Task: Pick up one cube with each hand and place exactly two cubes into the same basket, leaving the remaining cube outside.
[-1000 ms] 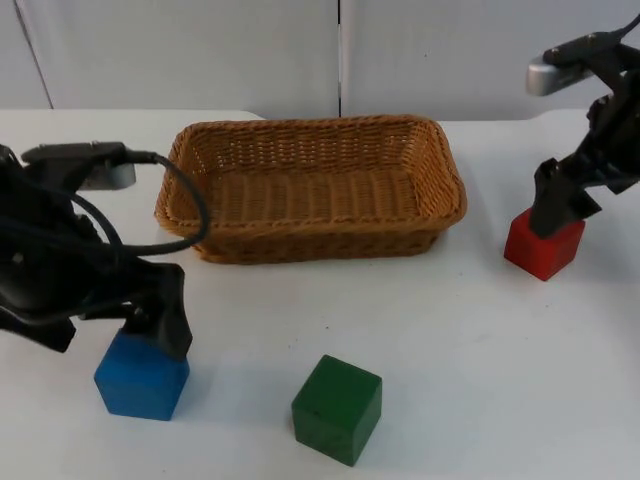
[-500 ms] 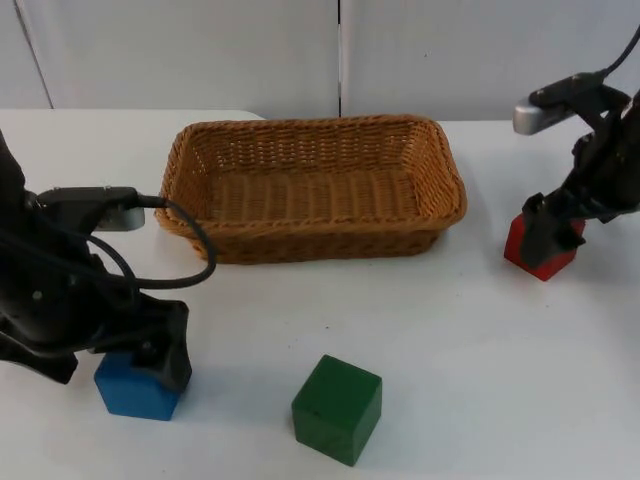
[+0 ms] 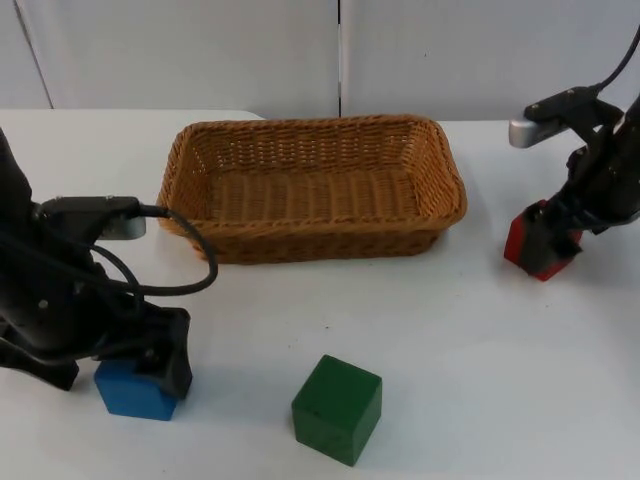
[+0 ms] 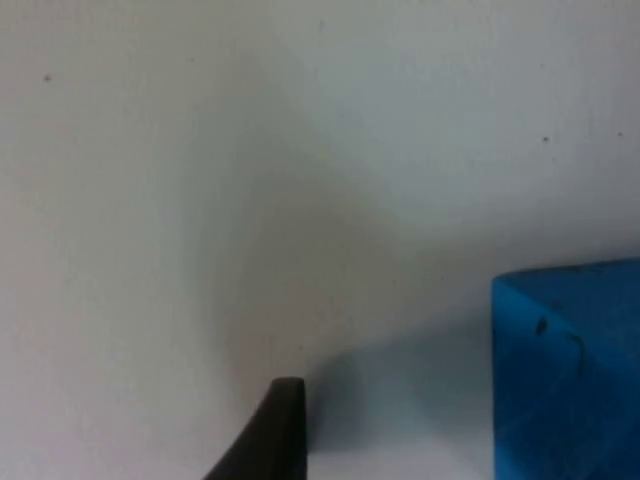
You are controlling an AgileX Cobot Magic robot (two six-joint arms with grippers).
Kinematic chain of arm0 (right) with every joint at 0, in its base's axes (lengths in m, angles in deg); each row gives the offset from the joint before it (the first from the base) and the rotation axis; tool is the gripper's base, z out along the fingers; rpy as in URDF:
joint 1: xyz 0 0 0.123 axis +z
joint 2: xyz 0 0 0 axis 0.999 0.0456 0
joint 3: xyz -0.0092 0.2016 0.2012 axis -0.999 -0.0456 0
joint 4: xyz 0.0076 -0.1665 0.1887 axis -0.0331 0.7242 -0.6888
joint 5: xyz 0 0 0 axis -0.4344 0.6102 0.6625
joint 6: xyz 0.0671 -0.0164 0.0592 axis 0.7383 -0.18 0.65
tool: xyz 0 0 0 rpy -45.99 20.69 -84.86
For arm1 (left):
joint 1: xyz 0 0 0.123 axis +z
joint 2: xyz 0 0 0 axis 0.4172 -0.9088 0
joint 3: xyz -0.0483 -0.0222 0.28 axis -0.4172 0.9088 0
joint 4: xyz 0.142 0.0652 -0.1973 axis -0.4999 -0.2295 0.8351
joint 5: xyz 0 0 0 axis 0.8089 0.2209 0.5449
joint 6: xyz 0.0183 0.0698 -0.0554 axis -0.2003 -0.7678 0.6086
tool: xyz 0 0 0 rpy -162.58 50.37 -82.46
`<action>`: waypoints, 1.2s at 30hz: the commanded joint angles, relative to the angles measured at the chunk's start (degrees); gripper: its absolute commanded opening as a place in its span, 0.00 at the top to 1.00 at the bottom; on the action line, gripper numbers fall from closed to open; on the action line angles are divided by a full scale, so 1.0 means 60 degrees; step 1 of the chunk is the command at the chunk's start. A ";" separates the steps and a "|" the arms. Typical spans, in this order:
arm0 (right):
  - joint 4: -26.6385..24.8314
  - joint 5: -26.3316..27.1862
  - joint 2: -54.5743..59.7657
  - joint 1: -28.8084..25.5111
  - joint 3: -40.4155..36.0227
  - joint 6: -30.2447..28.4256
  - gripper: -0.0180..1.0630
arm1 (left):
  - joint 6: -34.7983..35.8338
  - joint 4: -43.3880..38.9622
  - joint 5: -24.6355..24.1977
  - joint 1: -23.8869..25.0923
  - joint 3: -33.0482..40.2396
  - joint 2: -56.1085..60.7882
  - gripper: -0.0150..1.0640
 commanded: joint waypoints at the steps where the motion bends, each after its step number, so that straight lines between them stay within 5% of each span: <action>1: -0.0031 0.0101 0.0016 0.0050 0.0065 -0.0045 0.31 | 0.0048 0.0112 0.0094 -0.0047 -0.0044 -0.0025 0.03; 5: -0.0031 0.0142 -0.0038 0.0050 0.0065 -0.0045 0.57 | 0.0048 0.0112 0.0075 -0.0047 -0.0044 -0.0025 0.18; 10: -0.0012 -0.0107 -0.0486 0.0050 0.0065 0.0023 0.99 | 0.0048 0.0168 -0.0585 -0.0047 -0.0044 -0.0025 0.78; 11: -0.0012 -0.0107 -0.0486 0.0050 0.0065 0.0023 0.99 | 0.0048 0.0168 -0.0585 -0.0047 -0.0044 -0.0025 0.78; 13: -0.0012 -0.0150 -0.0780 0.0050 0.0065 0.0063 0.98 | 0.0019 0.0172 -0.0854 -0.0047 -0.0044 -0.0025 0.99; 36: -0.0116 -0.0866 -0.3694 0.0050 0.0065 0.0283 0.98 | -0.0035 -0.0253 -0.0896 -0.0047 -0.0044 0.4206 0.99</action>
